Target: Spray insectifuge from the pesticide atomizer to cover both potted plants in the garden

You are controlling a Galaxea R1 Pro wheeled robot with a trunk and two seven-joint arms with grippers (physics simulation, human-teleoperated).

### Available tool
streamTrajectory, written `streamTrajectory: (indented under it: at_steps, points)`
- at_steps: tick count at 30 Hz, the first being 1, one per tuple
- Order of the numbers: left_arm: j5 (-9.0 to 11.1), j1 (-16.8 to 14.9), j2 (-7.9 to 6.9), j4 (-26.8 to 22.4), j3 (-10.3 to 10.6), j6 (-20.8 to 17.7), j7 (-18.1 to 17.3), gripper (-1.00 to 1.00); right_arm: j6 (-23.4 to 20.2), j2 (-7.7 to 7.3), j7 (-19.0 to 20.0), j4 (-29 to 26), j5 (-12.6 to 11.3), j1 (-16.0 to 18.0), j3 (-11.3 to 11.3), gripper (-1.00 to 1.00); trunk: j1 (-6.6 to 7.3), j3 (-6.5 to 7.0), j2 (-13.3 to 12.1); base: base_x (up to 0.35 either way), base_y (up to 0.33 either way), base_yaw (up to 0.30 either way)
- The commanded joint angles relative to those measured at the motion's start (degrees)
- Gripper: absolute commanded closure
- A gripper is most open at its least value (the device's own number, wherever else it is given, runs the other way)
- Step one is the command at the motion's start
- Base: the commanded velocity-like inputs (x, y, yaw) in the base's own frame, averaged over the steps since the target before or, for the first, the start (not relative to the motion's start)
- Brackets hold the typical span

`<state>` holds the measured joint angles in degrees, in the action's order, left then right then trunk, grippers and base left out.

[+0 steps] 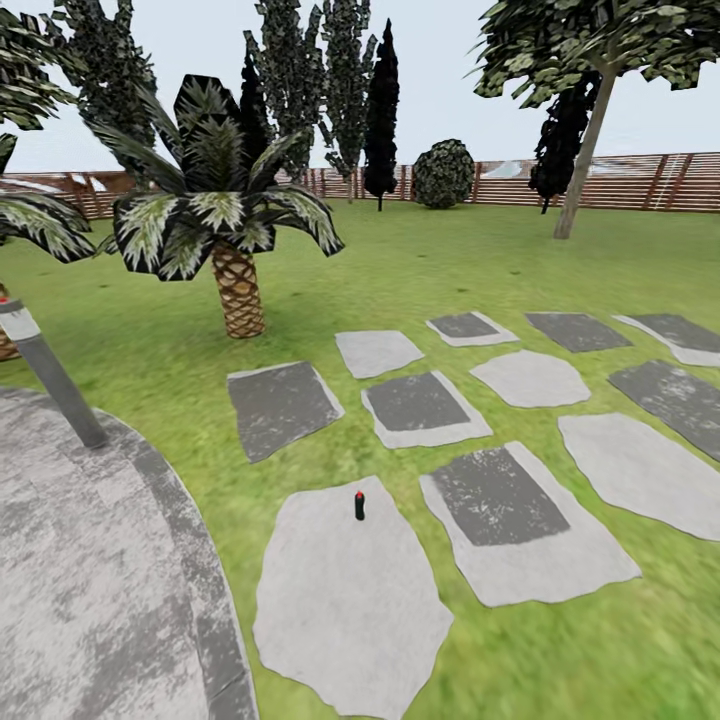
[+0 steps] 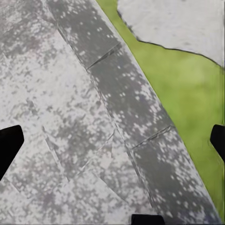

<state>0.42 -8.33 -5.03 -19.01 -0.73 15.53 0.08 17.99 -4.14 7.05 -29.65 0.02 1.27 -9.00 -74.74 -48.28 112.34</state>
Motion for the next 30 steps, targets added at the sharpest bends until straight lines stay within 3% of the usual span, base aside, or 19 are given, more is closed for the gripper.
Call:
streamTrajectory:
  at_steps: [1, 30]
  points:
    - [0.1, 0.0, -0.01, 0.0, -0.1, 0.2, 0.0, -1.0, 0.1, 0.07, 0.6, 0.1, 0.0, 0.0, -0.3, -1.0, -0.02, -0.05, 0.0, 0.246, -0.233, -0.001]
    - [0.1, 0.0, 0.01, 0.0, -0.1, 0.2, 0.0, -1.0, 0.2, 0.18, 0.3, 0.3, 0.2, 0.0, -0.1, -1.0, -0.02, -0.05, 0.0, 0.246, -0.233, 0.0]
